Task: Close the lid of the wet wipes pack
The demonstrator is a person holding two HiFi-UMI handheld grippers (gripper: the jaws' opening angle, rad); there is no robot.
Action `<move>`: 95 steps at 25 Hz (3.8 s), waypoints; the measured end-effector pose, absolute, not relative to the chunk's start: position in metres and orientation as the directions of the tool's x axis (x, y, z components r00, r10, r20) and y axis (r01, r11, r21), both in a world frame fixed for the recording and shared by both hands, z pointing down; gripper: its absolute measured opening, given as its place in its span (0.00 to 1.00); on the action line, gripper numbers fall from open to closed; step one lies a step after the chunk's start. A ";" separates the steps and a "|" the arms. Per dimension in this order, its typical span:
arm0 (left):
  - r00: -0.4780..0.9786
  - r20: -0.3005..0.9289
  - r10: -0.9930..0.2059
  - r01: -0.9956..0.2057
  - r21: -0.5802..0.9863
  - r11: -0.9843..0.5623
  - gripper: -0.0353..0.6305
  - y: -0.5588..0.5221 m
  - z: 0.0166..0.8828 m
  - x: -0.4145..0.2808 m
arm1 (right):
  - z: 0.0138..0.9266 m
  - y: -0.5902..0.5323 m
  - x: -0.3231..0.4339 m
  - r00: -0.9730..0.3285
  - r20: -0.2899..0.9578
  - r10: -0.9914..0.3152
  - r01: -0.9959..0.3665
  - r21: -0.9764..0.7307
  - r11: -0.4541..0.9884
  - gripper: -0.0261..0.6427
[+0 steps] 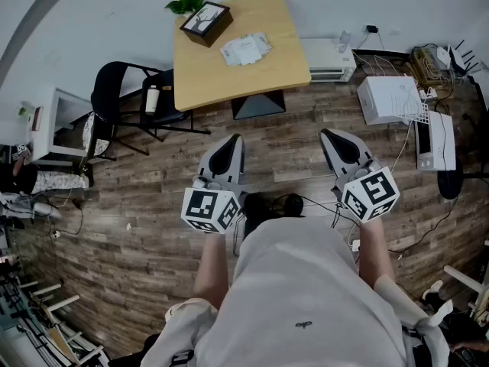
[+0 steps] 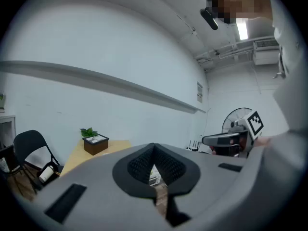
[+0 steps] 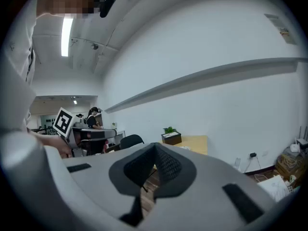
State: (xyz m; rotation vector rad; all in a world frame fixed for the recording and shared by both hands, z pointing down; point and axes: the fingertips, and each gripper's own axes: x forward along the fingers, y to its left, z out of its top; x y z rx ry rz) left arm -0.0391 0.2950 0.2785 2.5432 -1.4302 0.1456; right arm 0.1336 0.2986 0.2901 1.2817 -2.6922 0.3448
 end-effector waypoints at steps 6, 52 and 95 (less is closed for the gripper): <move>0.526 0.190 -0.829 -0.851 0.136 -0.508 0.06 0.301 0.280 -0.035 | 0.291 0.306 0.134 -0.628 0.226 -0.744 -0.777 -0.128 0.617 0.03; 0.573 0.239 -0.784 -0.818 0.104 -0.566 0.07 0.212 0.306 -0.048 | 0.308 0.221 0.088 -0.626 0.301 -0.719 -0.771 -0.102 0.629 0.06; 0.653 0.339 -0.677 -0.744 0.122 -0.657 0.24 0.036 0.356 -0.096 | 0.334 0.044 0.011 -0.604 0.370 -0.706 -0.788 -0.147 0.598 0.29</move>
